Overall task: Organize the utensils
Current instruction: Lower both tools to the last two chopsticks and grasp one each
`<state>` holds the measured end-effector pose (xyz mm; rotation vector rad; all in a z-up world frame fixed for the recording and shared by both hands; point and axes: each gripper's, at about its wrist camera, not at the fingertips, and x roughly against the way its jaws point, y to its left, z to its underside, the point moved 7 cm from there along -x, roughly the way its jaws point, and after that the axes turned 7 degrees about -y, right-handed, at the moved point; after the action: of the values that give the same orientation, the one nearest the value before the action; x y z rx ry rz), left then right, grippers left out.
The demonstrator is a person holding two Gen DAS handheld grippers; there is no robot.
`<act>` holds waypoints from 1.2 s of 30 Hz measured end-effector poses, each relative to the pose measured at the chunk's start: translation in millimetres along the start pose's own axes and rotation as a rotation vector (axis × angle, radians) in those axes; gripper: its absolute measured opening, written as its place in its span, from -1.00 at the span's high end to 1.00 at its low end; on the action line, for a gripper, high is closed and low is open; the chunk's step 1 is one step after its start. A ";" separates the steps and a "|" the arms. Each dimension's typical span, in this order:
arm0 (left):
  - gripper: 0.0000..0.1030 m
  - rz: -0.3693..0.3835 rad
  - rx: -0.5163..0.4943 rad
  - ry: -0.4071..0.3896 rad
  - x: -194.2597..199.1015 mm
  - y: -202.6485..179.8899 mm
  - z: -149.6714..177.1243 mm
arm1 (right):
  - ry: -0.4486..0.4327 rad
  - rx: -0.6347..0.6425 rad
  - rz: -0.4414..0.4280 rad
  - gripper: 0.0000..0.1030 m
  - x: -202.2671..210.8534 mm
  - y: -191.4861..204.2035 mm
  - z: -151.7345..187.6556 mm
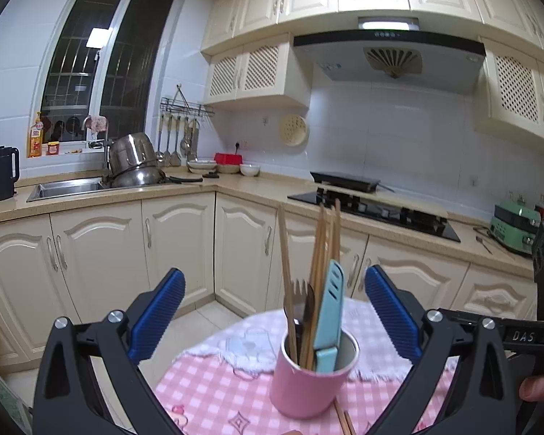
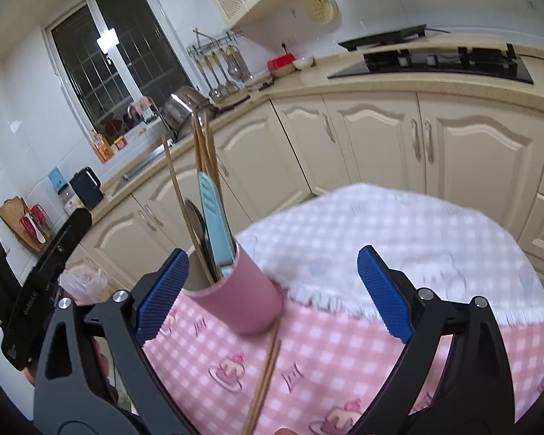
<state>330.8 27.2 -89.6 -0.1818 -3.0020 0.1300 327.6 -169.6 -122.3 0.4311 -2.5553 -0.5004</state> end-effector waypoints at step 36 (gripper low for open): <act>-0.89 0.014 -0.216 0.656 -11.9 -52.8 199.4 | 0.237 -0.015 0.141 -0.79 38.6 -61.9 118.8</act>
<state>309.4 -42.0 -283.1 -0.2153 -2.3532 -0.2143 246.2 -207.6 -228.8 0.2844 -2.3320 -0.3915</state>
